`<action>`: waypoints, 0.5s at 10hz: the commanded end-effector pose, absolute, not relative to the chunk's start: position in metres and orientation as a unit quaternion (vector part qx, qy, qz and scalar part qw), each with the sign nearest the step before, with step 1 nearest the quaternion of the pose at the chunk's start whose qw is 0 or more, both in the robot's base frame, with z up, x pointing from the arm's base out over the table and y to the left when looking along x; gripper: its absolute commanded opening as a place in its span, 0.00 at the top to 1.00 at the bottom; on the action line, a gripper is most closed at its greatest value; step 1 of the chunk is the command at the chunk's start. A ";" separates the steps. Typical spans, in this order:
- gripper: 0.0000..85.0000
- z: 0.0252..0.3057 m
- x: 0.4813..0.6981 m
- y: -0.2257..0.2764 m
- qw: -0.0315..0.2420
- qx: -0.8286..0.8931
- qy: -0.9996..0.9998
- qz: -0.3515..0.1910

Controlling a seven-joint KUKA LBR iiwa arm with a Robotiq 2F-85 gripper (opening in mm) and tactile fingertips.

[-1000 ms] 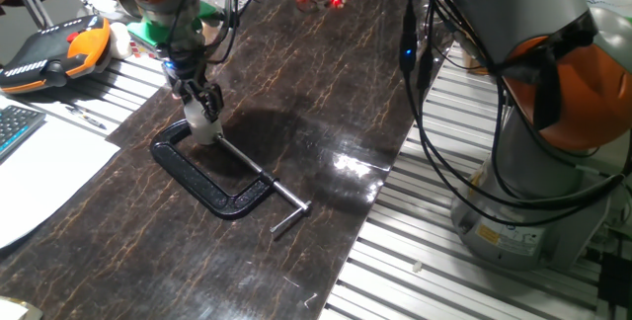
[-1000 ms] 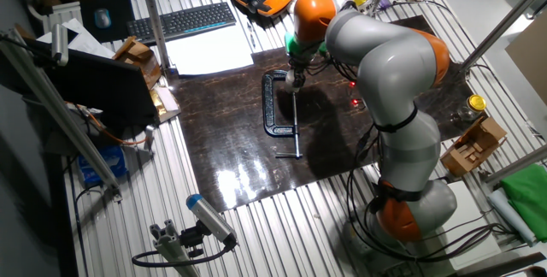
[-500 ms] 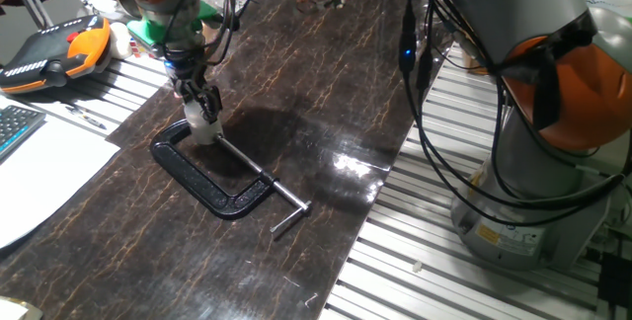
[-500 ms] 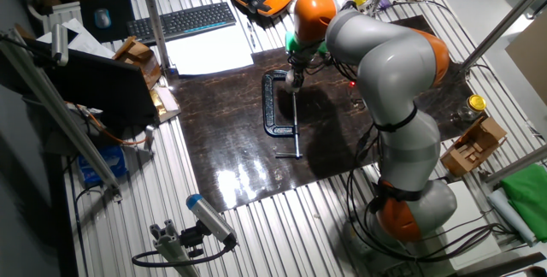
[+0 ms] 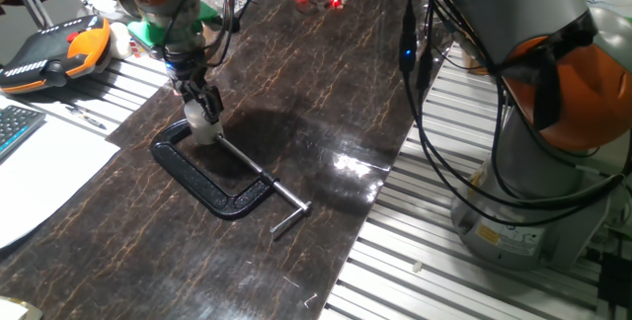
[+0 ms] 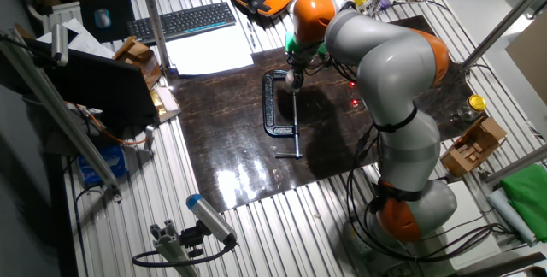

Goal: Screw the lid onto the jar

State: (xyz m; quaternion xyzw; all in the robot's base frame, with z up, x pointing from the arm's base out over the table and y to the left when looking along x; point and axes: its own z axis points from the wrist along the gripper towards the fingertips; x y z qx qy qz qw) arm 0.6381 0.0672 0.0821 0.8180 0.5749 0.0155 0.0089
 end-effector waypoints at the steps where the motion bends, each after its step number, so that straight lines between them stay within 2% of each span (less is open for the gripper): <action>1: 0.00 0.083 0.638 0.067 0.009 0.814 0.581 0.014; 5: 0.00 0.091 0.631 0.059 0.014 0.731 0.682 0.012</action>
